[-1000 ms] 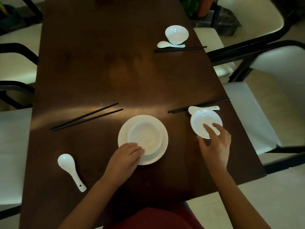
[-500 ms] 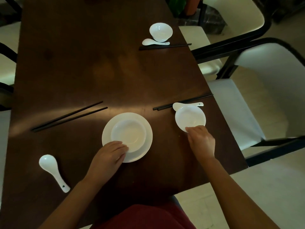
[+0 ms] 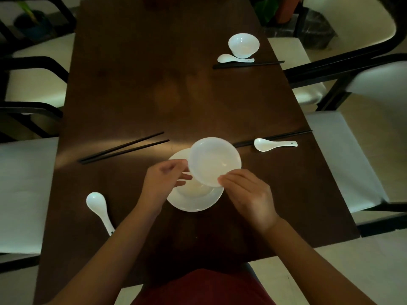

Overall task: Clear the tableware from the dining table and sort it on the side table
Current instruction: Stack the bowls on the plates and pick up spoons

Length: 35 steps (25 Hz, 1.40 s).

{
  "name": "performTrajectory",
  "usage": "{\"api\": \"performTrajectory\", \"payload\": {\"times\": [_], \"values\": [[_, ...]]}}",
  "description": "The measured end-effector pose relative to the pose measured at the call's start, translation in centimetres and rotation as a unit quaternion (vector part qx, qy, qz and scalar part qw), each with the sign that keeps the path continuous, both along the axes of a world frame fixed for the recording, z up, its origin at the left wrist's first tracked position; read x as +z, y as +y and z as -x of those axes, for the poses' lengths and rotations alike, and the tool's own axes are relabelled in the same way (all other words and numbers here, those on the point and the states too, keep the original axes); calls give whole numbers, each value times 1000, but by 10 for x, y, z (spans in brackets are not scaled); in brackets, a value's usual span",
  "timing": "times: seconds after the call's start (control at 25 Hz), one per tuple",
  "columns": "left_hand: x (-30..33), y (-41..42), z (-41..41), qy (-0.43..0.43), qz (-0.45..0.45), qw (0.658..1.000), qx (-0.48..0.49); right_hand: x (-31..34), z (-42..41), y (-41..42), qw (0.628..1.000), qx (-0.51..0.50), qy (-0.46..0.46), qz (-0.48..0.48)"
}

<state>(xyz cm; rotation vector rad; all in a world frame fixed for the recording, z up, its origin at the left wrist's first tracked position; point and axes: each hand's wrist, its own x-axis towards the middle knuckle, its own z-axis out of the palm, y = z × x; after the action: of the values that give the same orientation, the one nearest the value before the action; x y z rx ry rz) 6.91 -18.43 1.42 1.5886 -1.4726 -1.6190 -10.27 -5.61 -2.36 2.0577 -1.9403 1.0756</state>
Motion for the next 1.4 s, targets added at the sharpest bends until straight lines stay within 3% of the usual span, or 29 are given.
{"api": "performTrajectory", "payload": {"times": [0.4, 0.6, 0.88, 1.0, 1.08, 1.4], "values": [[-28, 4, -20, -142, 61, 988, 4, -17, -20, -14, 984, 112, 57, -124], [-39, 12, -20, -220, 153, 963, -22, -21, -18, -18, 977, 125, 66, -157], [-51, 15, -21, -221, 216, 949, -57, -26, -18, -20, 975, 120, 64, -176], [-54, 20, -33, -222, 357, 880, -220, -26, -17, -19, 975, 123, 68, -173], [-55, 25, -37, -218, 391, 837, -316, -25, -16, -18, 976, 120, 66, -167], [-48, 16, -34, -225, 431, 791, -372, -24, 3, -24, 986, 103, 9, -134]]}}
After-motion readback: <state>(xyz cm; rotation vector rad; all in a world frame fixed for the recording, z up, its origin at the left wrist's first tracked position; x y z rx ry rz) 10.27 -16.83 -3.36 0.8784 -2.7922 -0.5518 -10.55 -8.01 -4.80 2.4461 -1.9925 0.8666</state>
